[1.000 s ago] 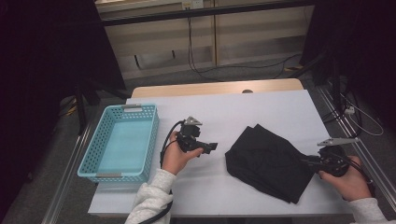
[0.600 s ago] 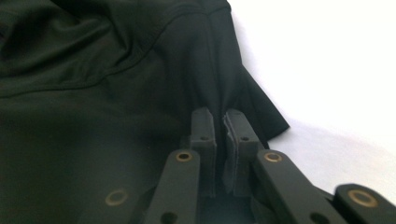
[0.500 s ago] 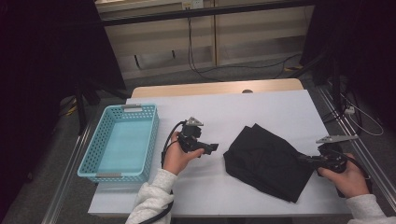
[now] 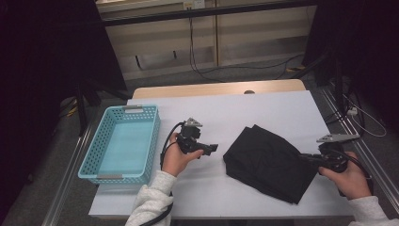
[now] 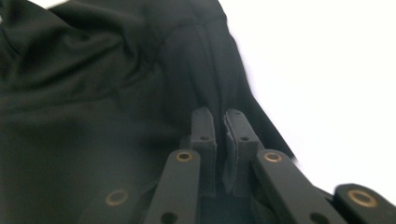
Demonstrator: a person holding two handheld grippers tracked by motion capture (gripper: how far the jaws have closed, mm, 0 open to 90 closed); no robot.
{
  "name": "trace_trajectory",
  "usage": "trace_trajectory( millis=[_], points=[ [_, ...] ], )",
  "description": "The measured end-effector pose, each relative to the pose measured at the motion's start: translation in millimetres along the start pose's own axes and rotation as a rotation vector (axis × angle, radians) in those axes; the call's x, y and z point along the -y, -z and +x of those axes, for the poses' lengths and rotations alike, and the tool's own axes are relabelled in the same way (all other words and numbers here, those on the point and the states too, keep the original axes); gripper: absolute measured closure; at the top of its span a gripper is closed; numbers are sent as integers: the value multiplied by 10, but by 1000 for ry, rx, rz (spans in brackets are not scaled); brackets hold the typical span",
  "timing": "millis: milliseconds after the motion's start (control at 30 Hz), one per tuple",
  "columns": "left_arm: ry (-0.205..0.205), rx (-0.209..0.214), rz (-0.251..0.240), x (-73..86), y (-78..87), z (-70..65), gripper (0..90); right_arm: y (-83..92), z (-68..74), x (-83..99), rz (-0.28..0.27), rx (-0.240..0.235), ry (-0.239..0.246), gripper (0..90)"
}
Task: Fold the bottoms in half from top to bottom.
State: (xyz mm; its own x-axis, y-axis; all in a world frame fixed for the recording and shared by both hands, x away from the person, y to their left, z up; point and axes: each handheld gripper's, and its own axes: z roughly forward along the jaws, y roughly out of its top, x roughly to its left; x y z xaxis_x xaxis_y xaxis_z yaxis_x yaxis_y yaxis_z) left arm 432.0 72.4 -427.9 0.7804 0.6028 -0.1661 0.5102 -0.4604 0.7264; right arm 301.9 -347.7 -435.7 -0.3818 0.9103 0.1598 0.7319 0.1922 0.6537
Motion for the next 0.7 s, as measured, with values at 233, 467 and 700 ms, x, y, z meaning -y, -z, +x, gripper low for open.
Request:
trace_trajectory(
  millis=[233,467,700],
  points=[
    [-9,10,-1,-51,-51,-35,99,-11,-12,131,25,110,1,664],
    [-18,21,1,-81,-101,-57,99,34,-80,196,24,87,-65,654],
    [-23,23,5,-94,-121,-69,99,24,-50,205,15,44,-75,811]
  ],
)
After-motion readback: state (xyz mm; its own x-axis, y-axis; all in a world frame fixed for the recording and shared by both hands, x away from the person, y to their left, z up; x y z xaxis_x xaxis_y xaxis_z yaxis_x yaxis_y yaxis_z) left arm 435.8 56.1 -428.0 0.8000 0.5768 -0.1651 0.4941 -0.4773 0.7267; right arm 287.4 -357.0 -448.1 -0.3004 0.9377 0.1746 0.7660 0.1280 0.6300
